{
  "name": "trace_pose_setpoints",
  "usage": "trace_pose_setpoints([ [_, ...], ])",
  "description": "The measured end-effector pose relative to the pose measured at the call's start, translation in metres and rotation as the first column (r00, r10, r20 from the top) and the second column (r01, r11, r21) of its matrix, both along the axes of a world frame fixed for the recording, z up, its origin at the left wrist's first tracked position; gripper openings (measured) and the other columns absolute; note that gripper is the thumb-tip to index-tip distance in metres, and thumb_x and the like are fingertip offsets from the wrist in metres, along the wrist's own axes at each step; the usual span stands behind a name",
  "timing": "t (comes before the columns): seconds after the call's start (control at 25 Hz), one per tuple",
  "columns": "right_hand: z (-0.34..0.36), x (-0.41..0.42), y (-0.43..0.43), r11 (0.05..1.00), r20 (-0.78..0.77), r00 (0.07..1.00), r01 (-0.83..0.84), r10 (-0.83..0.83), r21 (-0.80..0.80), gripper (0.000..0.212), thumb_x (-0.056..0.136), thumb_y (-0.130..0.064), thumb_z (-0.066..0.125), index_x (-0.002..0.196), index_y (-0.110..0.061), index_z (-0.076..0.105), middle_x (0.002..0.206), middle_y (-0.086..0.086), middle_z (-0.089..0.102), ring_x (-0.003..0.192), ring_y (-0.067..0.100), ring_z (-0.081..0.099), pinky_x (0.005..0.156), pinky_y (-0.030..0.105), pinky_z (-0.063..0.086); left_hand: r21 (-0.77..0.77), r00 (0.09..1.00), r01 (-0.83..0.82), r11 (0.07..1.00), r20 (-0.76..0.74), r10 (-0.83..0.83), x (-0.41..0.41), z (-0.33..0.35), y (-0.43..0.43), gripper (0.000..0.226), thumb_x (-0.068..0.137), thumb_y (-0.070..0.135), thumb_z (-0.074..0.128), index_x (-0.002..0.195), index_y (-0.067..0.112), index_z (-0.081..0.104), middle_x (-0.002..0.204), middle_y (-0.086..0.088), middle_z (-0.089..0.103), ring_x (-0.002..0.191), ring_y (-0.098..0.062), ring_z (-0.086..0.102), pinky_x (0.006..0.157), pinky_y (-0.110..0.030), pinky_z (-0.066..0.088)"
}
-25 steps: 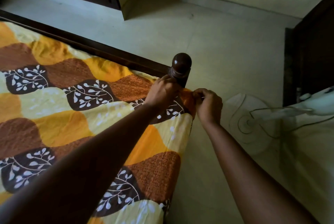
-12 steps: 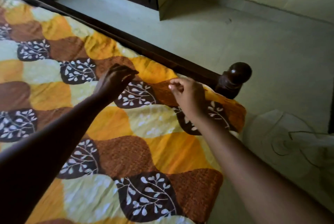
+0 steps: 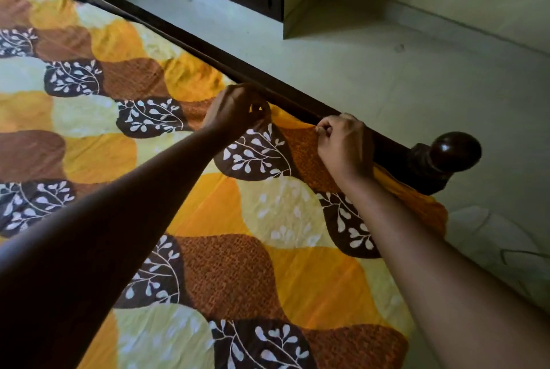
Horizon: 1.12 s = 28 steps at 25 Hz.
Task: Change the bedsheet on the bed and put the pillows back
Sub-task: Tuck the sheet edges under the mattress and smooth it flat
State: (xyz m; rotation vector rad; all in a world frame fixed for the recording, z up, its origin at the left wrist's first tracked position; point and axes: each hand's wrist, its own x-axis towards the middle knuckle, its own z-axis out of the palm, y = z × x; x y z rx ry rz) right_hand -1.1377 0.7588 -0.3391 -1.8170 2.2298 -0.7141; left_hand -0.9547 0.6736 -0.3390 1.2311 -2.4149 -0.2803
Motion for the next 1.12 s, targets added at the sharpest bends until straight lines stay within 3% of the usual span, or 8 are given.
trace_pose_setpoints([
  [0.16, -0.008, 0.002, 0.007, 0.997, -0.007, 1.000, 0.008, -0.008, 0.078, 0.022, 0.096, -0.016, 0.048, 0.105, -0.008, 0.066, 0.101, 0.009, 0.069, 0.088, 0.017, 0.066, 0.073, 0.020, 0.050, 0.041, 0.952, -0.227, 0.973, -0.198, 0.231, -0.012, -0.022, 0.024, 0.014, 0.082, 0.003, 0.063, 0.089, 0.007, 0.074, 0.087, -0.011, 0.072, 0.068, -0.013, 0.060, 0.066, -0.016, 0.039],
  [0.28, -0.008, 0.002, 0.032, 0.998, 0.030, 1.000, -0.005, 0.007, -0.055, 0.022, 0.090, -0.003, 0.056, 0.109, -0.001, 0.067, 0.107, 0.015, 0.069, 0.095, 0.023, 0.068, 0.078, 0.016, 0.045, 0.075, 0.960, -0.136, 0.988, -0.235, 0.150, -0.013, -0.027, 0.045, 0.022, 0.088, 0.008, 0.057, 0.108, 0.006, 0.066, 0.102, -0.010, 0.071, 0.088, -0.023, 0.067, 0.073, -0.024, 0.047],
  [0.36, -0.013, -0.004, 0.050, 0.997, 0.018, 1.000, -0.002, 0.004, -0.077, 0.026, 0.089, -0.003, 0.057, 0.113, -0.002, 0.064, 0.116, 0.015, 0.066, 0.106, 0.027, 0.063, 0.096, 0.032, 0.046, 0.050, 0.992, 0.074, 0.996, -0.105, -0.069, -0.015, -0.028, 0.056, 0.031, 0.094, 0.023, 0.046, 0.118, 0.010, 0.061, 0.118, -0.009, 0.064, 0.109, -0.025, 0.059, 0.089, -0.032, 0.046],
  [0.52, -0.021, -0.019, 0.064, 0.946, -0.027, 0.999, -0.036, 0.047, 0.323, 0.046, 0.099, -0.029, 0.037, 0.143, -0.017, 0.033, 0.146, 0.005, 0.039, 0.134, 0.024, 0.034, 0.112, 0.041, 0.029, 0.245, 0.944, 0.141, 0.959, 0.258, -0.205, -0.036, -0.021, 0.055, 0.064, 0.092, 0.054, 0.005, 0.139, 0.028, 0.040, 0.148, 0.002, 0.037, 0.140, -0.019, 0.026, 0.115, -0.043, 0.019],
  [0.72, -0.003, -0.026, 0.046, 0.876, 0.159, 0.986, -0.117, 0.047, 0.469, 0.047, 0.100, -0.034, 0.033, 0.144, -0.015, 0.032, 0.146, 0.009, 0.040, 0.133, 0.027, 0.038, 0.108, 0.037, 0.029, 0.315, 0.828, 0.000, 0.949, 0.532, -0.176, -0.073, -0.010, 0.040, 0.048, 0.099, 0.047, 0.019, 0.144, 0.034, 0.027, 0.154, 0.005, 0.024, 0.143, -0.020, 0.017, 0.115, -0.045, 0.015],
  [0.92, 0.019, -0.025, 0.092, 0.959, 0.224, 0.963, -0.199, 0.152, 0.203, 0.039, 0.095, -0.015, 0.049, 0.134, -0.010, 0.048, 0.139, 0.009, 0.048, 0.131, 0.021, 0.042, 0.105, 0.026, 0.033, 0.228, 0.994, -0.109, 0.968, 0.021, 0.107, -0.058, 0.007, 0.115, 0.044, 0.095, 0.034, 0.042, 0.137, 0.022, 0.044, 0.144, -0.004, 0.043, 0.135, -0.024, 0.035, 0.111, -0.046, 0.025],
  [1.0, 0.013, -0.018, 0.108, 0.889, 0.231, 0.905, -0.405, 0.356, 0.214, 0.044, 0.096, -0.021, 0.047, 0.138, -0.009, 0.043, 0.147, 0.009, 0.038, 0.138, 0.022, 0.031, 0.111, 0.028, 0.025, 0.263, 0.945, -0.268, 0.927, -0.117, 0.306, -0.038, 0.004, 0.183, 0.051, 0.092, 0.042, 0.038, 0.135, 0.017, 0.048, 0.141, -0.007, 0.047, 0.134, -0.026, 0.038, 0.110, -0.048, 0.030],
  [1.12, -0.010, -0.005, 0.104, 0.668, 0.026, 0.718, -0.659, 0.695, 0.345, 0.061, 0.091, -0.045, 0.031, 0.147, -0.022, 0.023, 0.157, 0.003, 0.013, 0.146, 0.017, 0.007, 0.118, 0.036, 0.005, 0.383, 0.803, -0.553, 0.740, 0.009, 0.596, -0.005, -0.022, 0.306, 0.066, 0.090, 0.058, 0.025, 0.141, 0.017, 0.038, 0.149, -0.003, 0.035, 0.141, -0.020, 0.022, 0.114, -0.044, 0.016],
])
